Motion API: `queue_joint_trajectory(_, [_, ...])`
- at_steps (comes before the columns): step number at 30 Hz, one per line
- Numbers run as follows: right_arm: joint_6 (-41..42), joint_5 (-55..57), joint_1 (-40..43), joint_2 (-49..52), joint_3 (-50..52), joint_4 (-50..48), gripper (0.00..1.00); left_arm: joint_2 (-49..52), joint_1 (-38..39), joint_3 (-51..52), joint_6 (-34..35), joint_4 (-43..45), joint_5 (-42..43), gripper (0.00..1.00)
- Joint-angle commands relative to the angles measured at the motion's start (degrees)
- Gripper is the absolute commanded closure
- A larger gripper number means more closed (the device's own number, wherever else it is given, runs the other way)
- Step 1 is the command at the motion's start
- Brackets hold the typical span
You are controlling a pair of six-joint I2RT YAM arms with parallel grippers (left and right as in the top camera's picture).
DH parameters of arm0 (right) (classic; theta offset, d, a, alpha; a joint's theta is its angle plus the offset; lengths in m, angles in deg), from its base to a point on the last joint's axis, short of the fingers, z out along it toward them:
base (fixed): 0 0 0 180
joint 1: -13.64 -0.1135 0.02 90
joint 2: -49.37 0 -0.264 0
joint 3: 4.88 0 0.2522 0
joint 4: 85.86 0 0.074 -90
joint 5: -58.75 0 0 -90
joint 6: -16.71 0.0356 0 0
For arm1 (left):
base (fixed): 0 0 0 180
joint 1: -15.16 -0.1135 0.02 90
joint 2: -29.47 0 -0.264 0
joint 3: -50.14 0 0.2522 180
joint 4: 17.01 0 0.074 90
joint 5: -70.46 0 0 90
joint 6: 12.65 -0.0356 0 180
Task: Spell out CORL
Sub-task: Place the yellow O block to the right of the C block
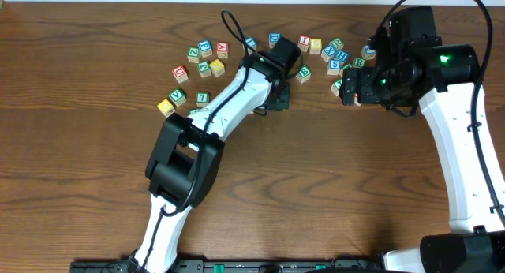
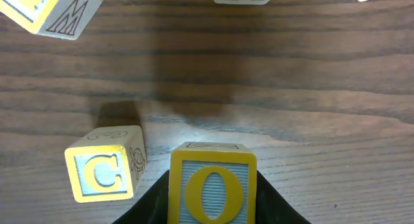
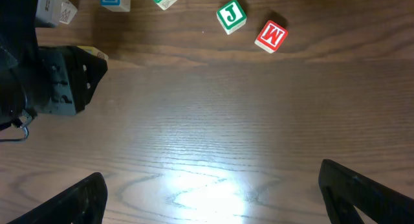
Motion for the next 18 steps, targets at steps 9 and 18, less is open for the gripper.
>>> queue_joint_trajectory(9, [-0.5, 0.6, -0.1, -0.2, 0.1, 0.2, 0.01, 0.9, 0.0, 5.8, 2.9, 3.2, -3.3, 0.69])
queue_joint_trajectory(18, [-0.5, 0.6, -0.1, -0.2, 0.1, 0.4, 0.01, 0.9, 0.0, 7.1, 2.9, 6.1, -3.3, 0.68])
